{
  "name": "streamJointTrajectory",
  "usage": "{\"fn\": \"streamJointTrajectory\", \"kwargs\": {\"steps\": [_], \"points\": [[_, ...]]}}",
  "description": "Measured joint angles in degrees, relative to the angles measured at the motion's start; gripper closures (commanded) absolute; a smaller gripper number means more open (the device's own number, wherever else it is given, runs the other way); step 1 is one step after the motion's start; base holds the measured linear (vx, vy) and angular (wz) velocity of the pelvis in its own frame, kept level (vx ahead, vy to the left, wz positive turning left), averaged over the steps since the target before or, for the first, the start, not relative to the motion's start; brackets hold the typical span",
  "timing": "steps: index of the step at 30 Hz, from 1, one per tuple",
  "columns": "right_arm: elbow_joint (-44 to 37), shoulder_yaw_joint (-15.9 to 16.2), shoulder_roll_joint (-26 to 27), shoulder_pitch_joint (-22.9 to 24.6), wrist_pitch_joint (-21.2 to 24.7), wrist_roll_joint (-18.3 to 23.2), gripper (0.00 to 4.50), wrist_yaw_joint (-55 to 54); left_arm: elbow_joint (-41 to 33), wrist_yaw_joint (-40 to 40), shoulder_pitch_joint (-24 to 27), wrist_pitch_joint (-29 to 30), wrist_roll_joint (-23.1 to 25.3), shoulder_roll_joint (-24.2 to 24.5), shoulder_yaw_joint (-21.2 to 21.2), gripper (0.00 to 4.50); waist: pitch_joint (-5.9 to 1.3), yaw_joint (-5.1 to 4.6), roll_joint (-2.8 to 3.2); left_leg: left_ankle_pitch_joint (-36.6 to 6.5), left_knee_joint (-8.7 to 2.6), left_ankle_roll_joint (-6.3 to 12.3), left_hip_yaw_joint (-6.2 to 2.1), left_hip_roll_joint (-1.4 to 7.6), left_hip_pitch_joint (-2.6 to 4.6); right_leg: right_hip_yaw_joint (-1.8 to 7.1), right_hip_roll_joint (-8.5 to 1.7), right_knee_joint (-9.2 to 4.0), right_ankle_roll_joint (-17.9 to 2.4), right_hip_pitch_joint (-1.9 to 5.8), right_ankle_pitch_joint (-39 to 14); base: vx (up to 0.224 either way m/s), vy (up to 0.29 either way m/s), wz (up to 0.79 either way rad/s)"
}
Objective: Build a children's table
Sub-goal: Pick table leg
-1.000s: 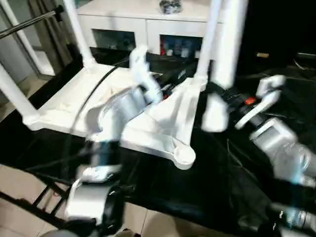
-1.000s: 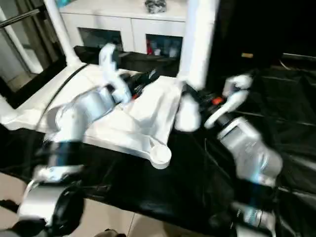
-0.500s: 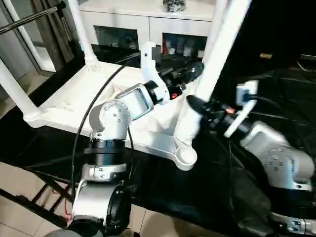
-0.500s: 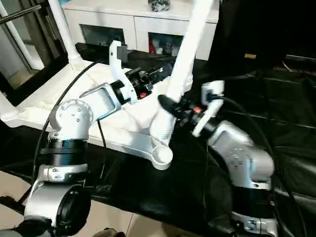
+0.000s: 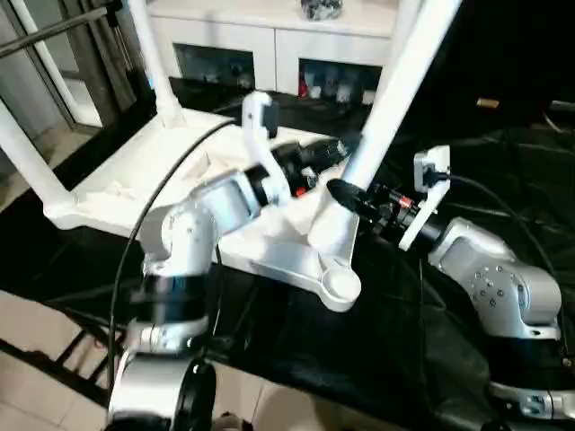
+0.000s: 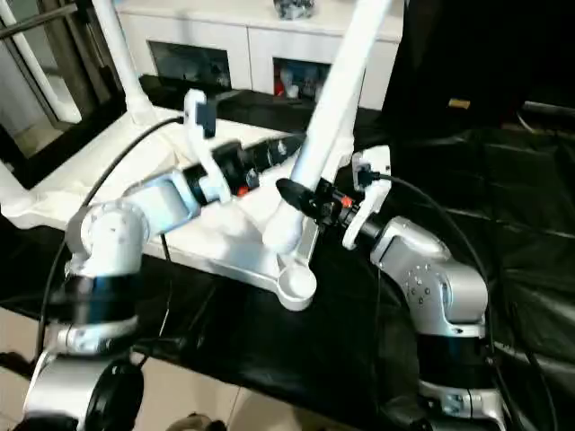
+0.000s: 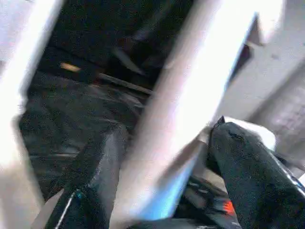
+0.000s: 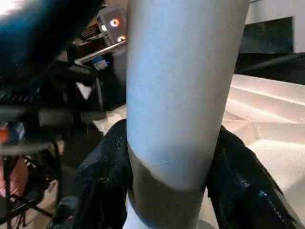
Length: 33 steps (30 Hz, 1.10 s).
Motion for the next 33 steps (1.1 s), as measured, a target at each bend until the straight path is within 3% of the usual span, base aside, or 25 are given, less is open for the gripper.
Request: {"fn": "streamJointTrajectory", "kwargs": {"steps": [4,10,12,15,17,20,22,26,33], "points": [[-0.9,0.1,-1.9,-1.2,1.1,0.9,2.66,1.0,0.0,-1.7,0.3,-1.9,-0.2,0.6,-0.3,0.61,0.09,0.0,-0.27,0.0,-0.01,0.0,0.0,0.01,0.05,0.0,0.0,0.01,0.0,0.01,0.0,0.0,0.0,0.0],[-4.7,4.9,-7.6,-0.6,2.7,0.8,2.67,5.9,0.1,-2.0,0.6,-3.8,2.4,1.6,-3.5,0.16,0.12,0.09,-0.52,0.0,-0.01,0.01,0.0,0.02,0.05,0.0,0.01,0.01,0.0,0.02,0.0,0.0,0.0,0.0],[-4.8,6.4,-7.5,-0.5,2.7,-0.7,2.67,5.9,1.1,0.9,0.2,-4.1,3.2,0.0,-3.3,0.66,0.09,0.06,-0.64,0.0,0.02,0.01,0.0,0.02,0.05,0.0,0.01,0.04,0.0,0.03,0.0,0.0,0.0,0.0],[-4.7,7.6,-6.6,-0.4,2.4,-3.7,2.67,3.3,3.1,5.8,-0.4,-5.1,4.2,-2.2,-2.0,0.58,0.1,0.02,-0.72,0.0,0.07,0.01,0.0,0.01,0.06,0.02,0.01,0.04,0.0,0.04,0.1,0.0,0.0,0.0],[-4.2,7.8,-5.6,-0.7,2.0,-5.0,2.67,1.2,4.4,9.8,-0.9,-6.4,4.7,-3.6,-0.7,1.15,0.08,0.0,-0.8,0.0,0.07,0.01,0.0,0.01,0.07,0.02,0.01,0.04,0.0,0.04,0.1,0.0,0.0,0.0],[-3.3,7.8,-3.6,-1.3,1.1,-6.2,2.67,-2.9,6.1,18.9,-2.8,-9.0,5.2,-5.8,2.7,1.14,0.09,-0.31,-0.88,0.0,0.05,0.0,0.01,0.02,0.13,0.03,0.01,0.06,0.0,0.04,0.1,0.0,0.0,0.0],[-3.1,8.5,-2.4,-1.5,0.9,-6.9,2.67,-4.8,6.6,23.6,-3.3,-9.9,5.1,-5.8,5.3,1.58,0.08,-0.46,-0.95,0.0,0.01,0.0,0.0,0.08,0.13,-0.02,0.07,0.06,0.0,0.03,0.1,0.0,0.0,0.0],[-1.9,9.4,-0.2,-2.1,0.9,-7.7,2.67,-6.8,5.9,26.1,-3.3,-9.5,4.1,-5.9,6.5,1.6,0.08,0.02,-0.99,0.0,0.01,0.01,0.0,0.08,0.04,-0.04,0.06,0.02,0.0,0.02,0.1,0.0,0.0,0.0],[-2.0,9.4,2.1,-2.7,0.7,-8.0,2.67,-8.9,4.7,27.7,-3.3,-9.4,0.8,-6.0,7.9,2.35,0.03,-0.05,-1.28,0.0,0.07,0.01,0.0,0.02,0.02,0.02,0.03,-0.01,0.0,0.04,0.1,0.0,0.0,0.0]]}}
